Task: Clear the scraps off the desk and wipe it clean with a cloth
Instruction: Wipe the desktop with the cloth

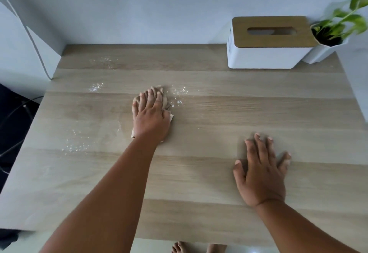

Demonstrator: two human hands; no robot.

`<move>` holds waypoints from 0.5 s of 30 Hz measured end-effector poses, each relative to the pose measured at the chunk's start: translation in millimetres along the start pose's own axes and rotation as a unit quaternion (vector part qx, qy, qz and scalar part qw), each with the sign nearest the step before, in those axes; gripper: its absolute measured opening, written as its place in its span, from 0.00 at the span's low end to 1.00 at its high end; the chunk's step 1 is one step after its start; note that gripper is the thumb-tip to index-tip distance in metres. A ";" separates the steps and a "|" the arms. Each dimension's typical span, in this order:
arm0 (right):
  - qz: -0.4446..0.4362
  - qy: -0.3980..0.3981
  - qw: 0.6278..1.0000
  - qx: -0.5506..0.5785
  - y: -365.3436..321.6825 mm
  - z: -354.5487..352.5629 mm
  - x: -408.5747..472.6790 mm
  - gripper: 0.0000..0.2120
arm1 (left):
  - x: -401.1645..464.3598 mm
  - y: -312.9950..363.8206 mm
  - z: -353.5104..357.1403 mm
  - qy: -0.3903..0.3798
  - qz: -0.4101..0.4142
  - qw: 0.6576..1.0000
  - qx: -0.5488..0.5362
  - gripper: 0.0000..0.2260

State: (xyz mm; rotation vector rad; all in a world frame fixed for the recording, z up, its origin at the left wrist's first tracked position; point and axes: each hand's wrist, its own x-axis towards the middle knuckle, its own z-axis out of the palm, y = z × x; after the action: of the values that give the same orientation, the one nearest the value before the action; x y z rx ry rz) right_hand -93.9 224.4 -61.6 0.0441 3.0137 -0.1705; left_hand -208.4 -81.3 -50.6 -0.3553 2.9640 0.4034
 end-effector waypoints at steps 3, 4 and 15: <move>0.001 0.006 1.000 0.001 -1.0 -1.3 -0.3 0.35 | -23.2 9.0 2.8 -0.021 0.077 0.997 0.016 0.34; 0.000 0.006 1.000 0.002 -1.3 -1.5 -0.7 0.35 | -37.7 7.7 5.2 -0.025 0.107 0.994 0.023 0.34; -0.007 0.013 1.000 0.001 -0.6 -0.5 -0.2 0.34 | -59.1 -38.4 8.4 0.019 0.097 0.995 0.011 0.33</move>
State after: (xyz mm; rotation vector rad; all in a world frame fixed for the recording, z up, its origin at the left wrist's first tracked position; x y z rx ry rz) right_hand -93.8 223.9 -60.9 0.0267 3.0396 -0.1746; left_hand -141.1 -102.3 -58.7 -0.0741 3.0480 0.3871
